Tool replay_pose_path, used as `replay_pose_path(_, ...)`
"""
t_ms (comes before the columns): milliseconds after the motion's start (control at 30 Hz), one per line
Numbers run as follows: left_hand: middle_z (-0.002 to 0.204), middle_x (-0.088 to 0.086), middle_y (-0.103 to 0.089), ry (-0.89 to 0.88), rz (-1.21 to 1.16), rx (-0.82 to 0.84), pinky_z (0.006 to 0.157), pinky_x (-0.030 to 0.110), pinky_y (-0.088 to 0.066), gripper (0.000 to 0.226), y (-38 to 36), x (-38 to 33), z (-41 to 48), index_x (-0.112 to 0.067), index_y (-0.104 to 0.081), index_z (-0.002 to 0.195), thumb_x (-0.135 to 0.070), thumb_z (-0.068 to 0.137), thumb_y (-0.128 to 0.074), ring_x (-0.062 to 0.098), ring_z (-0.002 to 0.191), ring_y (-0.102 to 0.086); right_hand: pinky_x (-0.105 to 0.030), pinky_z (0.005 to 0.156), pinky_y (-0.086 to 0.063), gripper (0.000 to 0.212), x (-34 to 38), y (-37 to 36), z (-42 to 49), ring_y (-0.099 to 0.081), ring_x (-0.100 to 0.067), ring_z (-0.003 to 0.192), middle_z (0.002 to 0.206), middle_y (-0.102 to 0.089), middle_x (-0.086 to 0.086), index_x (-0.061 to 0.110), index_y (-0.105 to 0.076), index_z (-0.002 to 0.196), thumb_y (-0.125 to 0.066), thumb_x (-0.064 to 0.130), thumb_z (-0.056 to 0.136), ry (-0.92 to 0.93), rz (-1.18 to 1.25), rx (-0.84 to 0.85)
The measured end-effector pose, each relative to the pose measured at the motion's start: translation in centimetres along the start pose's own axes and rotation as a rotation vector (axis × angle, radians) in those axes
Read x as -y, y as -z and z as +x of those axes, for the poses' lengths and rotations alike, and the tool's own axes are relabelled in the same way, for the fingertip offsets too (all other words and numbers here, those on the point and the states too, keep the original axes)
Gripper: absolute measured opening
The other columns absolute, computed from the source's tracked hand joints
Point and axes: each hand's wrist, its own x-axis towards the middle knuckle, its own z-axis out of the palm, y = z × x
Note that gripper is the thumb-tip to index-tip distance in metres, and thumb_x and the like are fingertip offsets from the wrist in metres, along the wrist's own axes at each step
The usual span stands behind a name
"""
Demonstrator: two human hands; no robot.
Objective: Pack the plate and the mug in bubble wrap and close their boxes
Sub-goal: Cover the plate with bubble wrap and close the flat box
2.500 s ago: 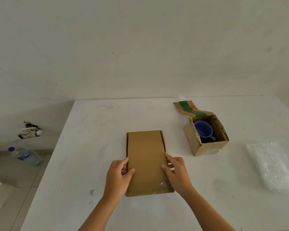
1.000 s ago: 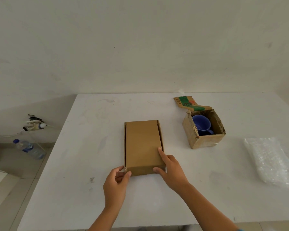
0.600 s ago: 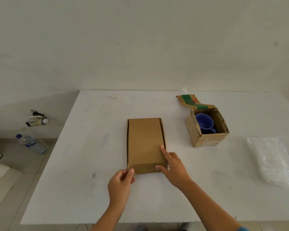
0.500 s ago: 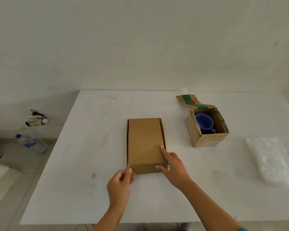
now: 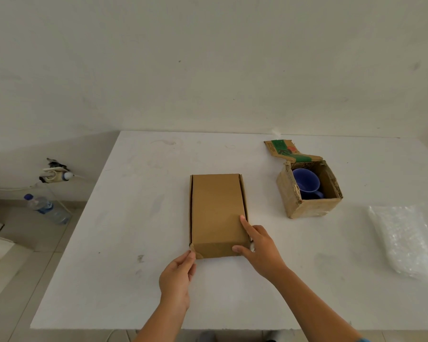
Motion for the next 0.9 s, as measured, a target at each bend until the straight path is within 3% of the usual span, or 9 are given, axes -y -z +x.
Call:
replay_pose_path(233, 0.09, 0.004, -0.072, -0.241, 0.27, -0.035, 0.083, 0.03, -0.05, 0.013, 0.7, 0.6, 0.4, -0.022, -0.069, 0.082, -0.01, 0.079, -0.07, 0.018, 0.085, -0.066, -0.018, 0.094, -0.036, 0.081, -0.2, -0.1, 0.1, -0.041, -0.01, 0.104, 0.127, -0.041, 0.0, 0.036, -0.01, 0.149, -0.061, 0.041, 0.086, -0.001, 0.019, -0.002)
replay_pose_path(367, 0.084, -0.005, -0.072, -0.454, 0.52, -0.021, 0.083, 0.035, -0.055, 0.019, 1.0, 0.1, 0.2, -0.031, -0.066, 0.075, -0.014, 0.078, -0.072, 0.011, 0.083, -0.067, -0.02, 0.094, -0.038, 0.08, -0.3, -0.1, 0.1, -0.043, -0.011, 0.105, 0.124, -0.041, 0.002, 0.036, -0.013, 0.148, -0.063, 0.04, 0.086, 0.001, 0.031, -0.012)
replay_pose_path(467, 0.083, -0.004, -0.07, -0.557, 0.63, 0.058, 0.079, 0.034, -0.057, 0.029, 1.4, -0.9, 1.1, -0.026, -0.062, 0.089, -0.008, 0.071, -0.077, 0.009, 0.078, -0.067, -0.019, 0.09, -0.039, 0.079, -0.3, 0.0, 0.2, -0.046, -0.012, 0.101, 0.116, -0.042, 0.005, 0.036, -0.017, 0.148, -0.065, 0.037, 0.085, 0.003, 0.045, -0.015)
replay_pose_path(600, 0.104, -0.014, -0.053, -0.679, 0.897, 0.286, 0.07, 0.012, -0.051, 0.077, 1.8, -2.6, 3.5, -0.037, -0.04, 0.131, -0.009, 0.07, -0.079, 0.009, 0.071, -0.065, -0.018, 0.086, -0.039, 0.077, -0.3, 0.3, 0.3, -0.045, -0.011, 0.094, 0.11, -0.043, 0.007, 0.035, -0.022, 0.147, -0.066, 0.035, 0.084, 0.006, 0.052, -0.018)
replay_pose_path(733, 0.113, -0.01, -0.046, -0.775, 1.104, 0.457, 0.075, 0.011, -0.051, 0.084, 1.6, -3.9, 4.7, -0.035, -0.035, 0.139, -0.008, 0.072, -0.077, 0.007, 0.076, -0.061, -0.018, 0.087, -0.041, 0.076, -0.4, 0.4, 0.4, -0.045, -0.01, 0.093, 0.11, -0.044, 0.007, 0.035, -0.023, 0.146, -0.067, 0.035, 0.084, -0.002, 0.055, -0.013)
replay_pose_path(900, 0.104, -0.017, -0.05, -0.83, 1.121, 0.449, 0.071, 0.012, -0.052, 0.075, 1.2, -4.4, 5.3, -0.027, -0.047, 0.132, -0.008, 0.068, -0.08, 0.004, 0.076, -0.062, -0.018, 0.085, -0.042, 0.075, -0.5, 0.5, 0.5, -0.046, -0.009, 0.088, 0.11, -0.047, 0.005, 0.034, -0.029, 0.145, -0.07, 0.031, 0.082, -0.013, 0.092, -0.01)
